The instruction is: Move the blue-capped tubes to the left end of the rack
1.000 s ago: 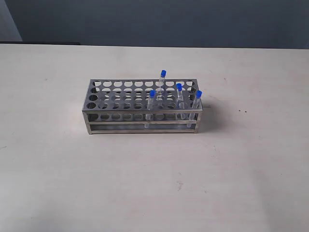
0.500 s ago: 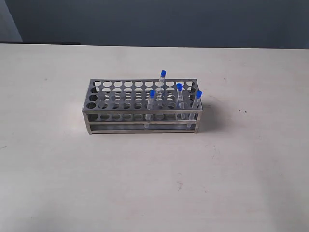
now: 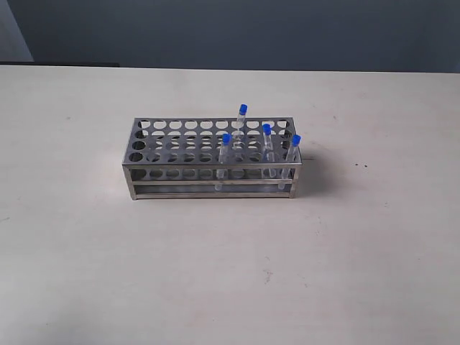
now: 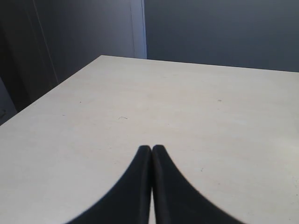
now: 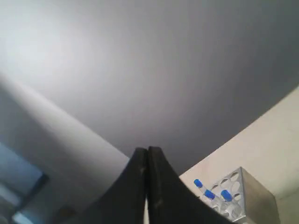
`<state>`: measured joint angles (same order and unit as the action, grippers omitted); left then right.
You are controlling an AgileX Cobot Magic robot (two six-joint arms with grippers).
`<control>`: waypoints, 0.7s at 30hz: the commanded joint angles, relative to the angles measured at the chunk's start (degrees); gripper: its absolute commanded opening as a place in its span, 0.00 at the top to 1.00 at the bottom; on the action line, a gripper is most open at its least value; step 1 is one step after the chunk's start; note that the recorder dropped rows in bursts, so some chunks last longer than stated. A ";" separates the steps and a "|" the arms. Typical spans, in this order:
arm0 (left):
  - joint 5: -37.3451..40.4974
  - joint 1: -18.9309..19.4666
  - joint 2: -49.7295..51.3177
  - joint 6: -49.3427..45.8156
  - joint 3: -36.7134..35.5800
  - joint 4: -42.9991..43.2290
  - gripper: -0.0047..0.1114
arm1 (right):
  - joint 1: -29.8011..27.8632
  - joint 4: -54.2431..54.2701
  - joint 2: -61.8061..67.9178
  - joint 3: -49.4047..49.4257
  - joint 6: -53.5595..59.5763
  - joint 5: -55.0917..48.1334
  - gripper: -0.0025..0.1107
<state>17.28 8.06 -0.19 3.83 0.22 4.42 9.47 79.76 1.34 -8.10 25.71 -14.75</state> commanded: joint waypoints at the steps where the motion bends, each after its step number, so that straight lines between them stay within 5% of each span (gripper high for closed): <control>1: -0.67 -0.26 0.19 0.10 -0.22 -0.31 0.96 | -0.32 -13.61 11.02 -10.31 5.38 -11.94 0.98; 11: -0.67 -0.26 0.19 0.10 -0.22 -0.31 0.96 | 1.66 -38.15 53.78 -39.84 5.47 -31.28 0.98; 16: -0.67 -0.26 0.19 0.10 -0.22 -0.31 0.96 | 9.97 -49.13 68.48 -51.75 1.23 -32.47 0.98; 21: -0.67 -0.26 0.19 0.10 -0.22 -0.31 0.96 | 21.02 -71.70 79.85 -59.72 -13.32 -32.34 0.98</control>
<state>17.28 8.06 -0.19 3.83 0.22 4.42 25.55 20.30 75.94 -64.43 20.50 -46.51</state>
